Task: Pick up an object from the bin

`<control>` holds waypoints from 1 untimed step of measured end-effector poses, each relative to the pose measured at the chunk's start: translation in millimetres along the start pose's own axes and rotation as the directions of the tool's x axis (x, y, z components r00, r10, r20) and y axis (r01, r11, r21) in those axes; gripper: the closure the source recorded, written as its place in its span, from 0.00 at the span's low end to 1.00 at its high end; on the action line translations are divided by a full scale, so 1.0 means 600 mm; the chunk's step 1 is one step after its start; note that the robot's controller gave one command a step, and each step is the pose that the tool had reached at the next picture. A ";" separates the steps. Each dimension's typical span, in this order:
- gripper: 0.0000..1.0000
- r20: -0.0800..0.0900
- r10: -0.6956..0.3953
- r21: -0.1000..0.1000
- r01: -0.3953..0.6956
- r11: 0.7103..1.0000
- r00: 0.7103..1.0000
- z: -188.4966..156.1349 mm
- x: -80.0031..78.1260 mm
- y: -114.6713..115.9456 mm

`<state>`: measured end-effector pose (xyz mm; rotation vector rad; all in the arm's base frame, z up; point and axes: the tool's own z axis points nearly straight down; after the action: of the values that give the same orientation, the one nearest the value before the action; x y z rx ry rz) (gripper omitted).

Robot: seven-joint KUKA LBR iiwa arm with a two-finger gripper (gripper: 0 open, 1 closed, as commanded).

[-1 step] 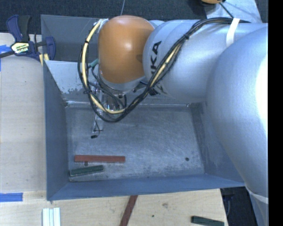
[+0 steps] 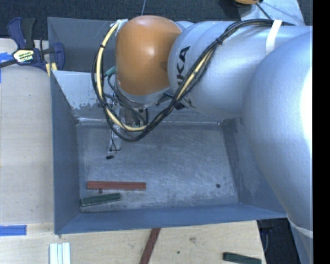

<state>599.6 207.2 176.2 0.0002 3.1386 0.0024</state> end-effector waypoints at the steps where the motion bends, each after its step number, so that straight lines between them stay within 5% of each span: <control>1: 0.00 0.001 -0.156 0.001 0.156 0.988 0.988 0.095 0.073 0.000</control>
Offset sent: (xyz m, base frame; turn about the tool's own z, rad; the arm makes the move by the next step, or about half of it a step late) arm -0.1052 -0.0051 -0.0433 -0.3098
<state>556.1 207.0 119.3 -0.2446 3.1279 0.0012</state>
